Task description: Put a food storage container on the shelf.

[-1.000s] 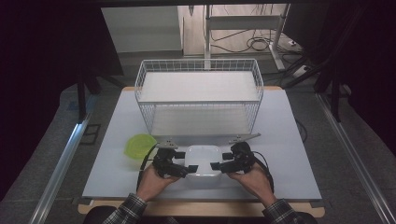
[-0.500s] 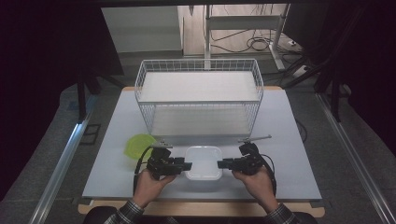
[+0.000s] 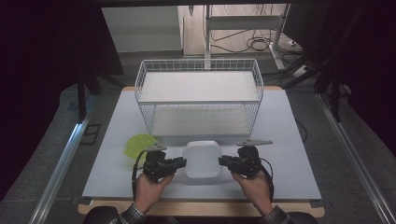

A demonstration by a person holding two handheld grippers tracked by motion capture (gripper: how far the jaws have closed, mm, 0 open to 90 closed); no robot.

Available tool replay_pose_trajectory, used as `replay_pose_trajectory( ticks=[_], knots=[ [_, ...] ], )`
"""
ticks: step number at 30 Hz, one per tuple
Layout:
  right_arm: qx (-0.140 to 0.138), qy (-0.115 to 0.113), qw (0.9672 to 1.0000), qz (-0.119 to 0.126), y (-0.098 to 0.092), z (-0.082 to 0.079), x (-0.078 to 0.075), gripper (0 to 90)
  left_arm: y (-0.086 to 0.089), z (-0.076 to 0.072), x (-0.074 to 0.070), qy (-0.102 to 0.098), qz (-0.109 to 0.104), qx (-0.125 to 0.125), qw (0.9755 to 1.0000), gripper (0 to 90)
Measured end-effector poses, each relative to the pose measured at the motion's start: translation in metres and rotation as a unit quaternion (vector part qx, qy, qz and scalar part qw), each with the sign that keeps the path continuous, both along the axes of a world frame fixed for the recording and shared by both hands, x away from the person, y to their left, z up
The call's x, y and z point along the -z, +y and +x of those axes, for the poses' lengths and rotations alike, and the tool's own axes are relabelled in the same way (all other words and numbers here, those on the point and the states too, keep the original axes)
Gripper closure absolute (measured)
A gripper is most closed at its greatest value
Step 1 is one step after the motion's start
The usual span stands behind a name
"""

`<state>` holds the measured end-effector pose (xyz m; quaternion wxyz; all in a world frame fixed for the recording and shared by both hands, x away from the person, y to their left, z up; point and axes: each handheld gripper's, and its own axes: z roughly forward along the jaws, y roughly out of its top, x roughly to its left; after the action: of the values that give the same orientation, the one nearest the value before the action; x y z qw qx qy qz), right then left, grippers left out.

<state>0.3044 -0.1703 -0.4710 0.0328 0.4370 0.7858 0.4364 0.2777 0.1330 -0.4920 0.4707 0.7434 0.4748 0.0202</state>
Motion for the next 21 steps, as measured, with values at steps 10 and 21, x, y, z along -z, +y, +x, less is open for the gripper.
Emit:
replay_pose_trajectory(
  ticks=[10,21],
  knots=[
    [0.004,-0.040,0.9991,0.016,-0.002,-0.002,-0.009,78.4,-0.001,0.002,-0.013,-0.033,0.001,-0.005,0.9994,78.9],
    [0.003,-0.070,0.9969,0.035,-0.003,0.001,-0.033,78.8,0.001,0.007,-0.040,-0.064,0.002,-0.007,0.9979,78.9]
  ],
)
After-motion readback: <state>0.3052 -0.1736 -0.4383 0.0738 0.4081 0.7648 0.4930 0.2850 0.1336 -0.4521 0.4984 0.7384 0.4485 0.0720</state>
